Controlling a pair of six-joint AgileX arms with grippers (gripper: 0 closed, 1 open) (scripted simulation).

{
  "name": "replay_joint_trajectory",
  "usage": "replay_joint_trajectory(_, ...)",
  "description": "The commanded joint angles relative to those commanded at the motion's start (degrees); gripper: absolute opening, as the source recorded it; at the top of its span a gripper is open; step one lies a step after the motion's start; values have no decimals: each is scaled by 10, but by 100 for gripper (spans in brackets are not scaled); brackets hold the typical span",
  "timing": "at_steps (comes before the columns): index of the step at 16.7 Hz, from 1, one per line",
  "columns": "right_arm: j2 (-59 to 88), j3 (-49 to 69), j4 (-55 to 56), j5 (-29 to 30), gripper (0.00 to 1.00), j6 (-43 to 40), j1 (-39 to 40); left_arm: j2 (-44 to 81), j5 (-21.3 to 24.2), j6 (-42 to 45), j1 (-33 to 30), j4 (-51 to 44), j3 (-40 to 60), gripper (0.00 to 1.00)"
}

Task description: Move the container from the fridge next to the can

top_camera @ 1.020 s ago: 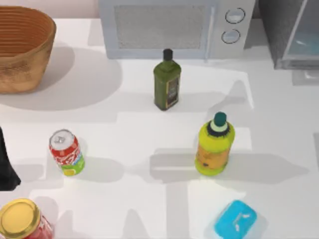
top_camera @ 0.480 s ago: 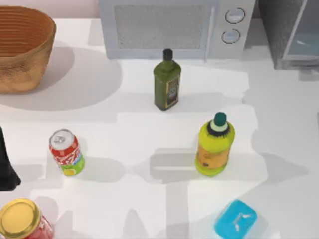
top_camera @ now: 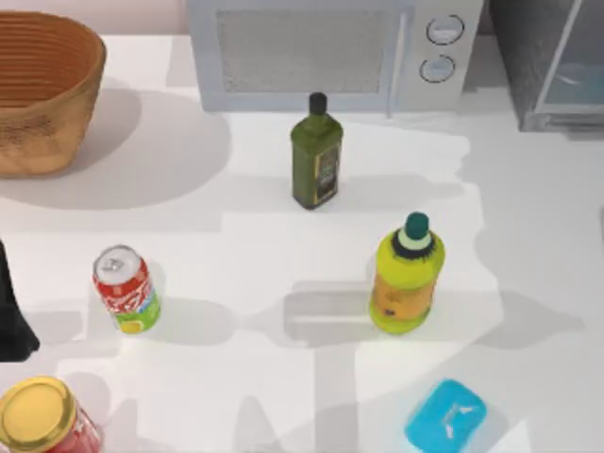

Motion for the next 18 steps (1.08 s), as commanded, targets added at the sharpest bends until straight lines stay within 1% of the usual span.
replay_joint_trajectory(5, 53, 96, -42, 8, 100, 0, 8, 0, 0, 0, 0, 0, 0, 100)
replay_joint_trajectory(10, 61, 110, -49, 9, 100, 0, 9, 0, 0, 0, 0, 0, 0, 100)
replay_joint_trajectory(18, 61, 110, -49, 9, 40, 0, 9, 0, 0, 0, 0, 0, 0, 100)
